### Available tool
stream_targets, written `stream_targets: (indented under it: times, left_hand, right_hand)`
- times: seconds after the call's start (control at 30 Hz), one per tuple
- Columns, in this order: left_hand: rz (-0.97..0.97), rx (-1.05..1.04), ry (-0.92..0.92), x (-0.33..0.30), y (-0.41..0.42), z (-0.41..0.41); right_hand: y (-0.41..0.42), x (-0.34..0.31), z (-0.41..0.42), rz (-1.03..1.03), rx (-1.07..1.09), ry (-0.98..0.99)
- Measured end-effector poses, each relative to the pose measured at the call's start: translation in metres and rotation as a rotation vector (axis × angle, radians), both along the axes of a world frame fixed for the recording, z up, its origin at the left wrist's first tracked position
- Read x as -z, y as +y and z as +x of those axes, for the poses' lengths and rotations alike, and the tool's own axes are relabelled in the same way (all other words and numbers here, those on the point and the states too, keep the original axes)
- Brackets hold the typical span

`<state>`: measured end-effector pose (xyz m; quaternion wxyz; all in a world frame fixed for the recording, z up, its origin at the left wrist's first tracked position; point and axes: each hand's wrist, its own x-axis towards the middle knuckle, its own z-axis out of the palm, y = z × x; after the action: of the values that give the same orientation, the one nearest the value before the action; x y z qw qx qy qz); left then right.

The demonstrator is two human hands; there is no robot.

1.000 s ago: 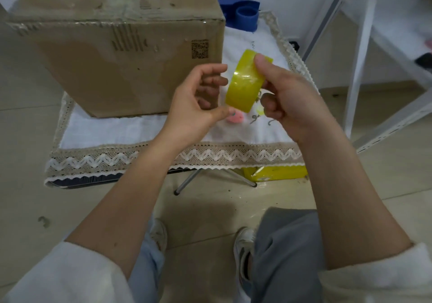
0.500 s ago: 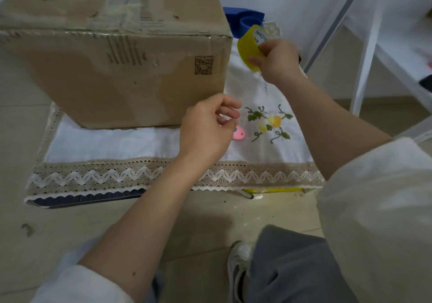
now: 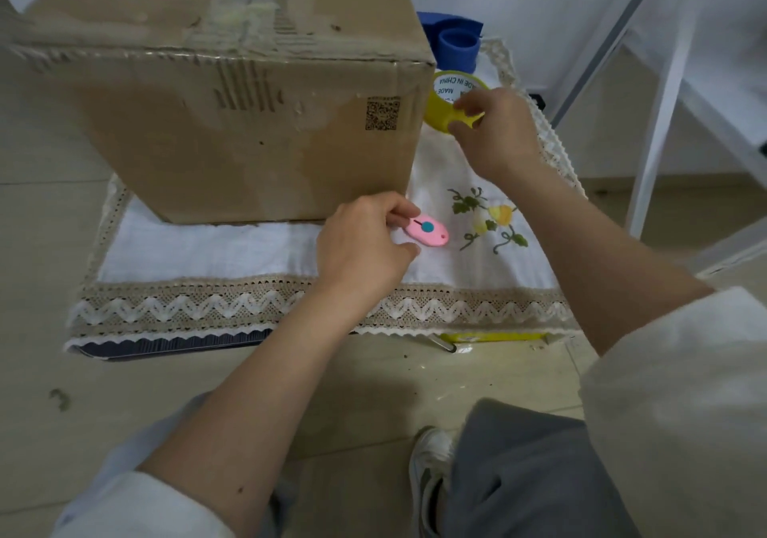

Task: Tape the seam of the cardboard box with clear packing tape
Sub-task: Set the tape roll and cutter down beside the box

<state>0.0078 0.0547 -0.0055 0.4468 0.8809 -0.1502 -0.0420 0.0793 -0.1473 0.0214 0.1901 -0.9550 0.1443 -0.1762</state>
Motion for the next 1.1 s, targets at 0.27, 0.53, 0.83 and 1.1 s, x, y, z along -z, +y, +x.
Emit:
stream_targets:
  times: [0.27,0.53,0.83,1.1]
  left_hand:
    - [0.205,0.024,-0.057,0.000,0.012,-0.011]
    - [0.247,0.019,-0.036,-0.002,0.011,-0.008]
    - [0.137,0.146,-0.092,-0.002,-0.005,-0.011]
    - [0.145,0.225,-0.104,0.003,-0.020,-0.006]
  right_hand:
    - [0.037,0.001,-0.065,0.105,-0.313,0.410]
    - [0.037,0.006,-0.072,0.086,-0.316,0.388]
    - [-0.002,-0.006,-0.053,0.547,0.000,0.171]
    - [-0.038,0.014,-0.003,0.318,0.265,0.071]
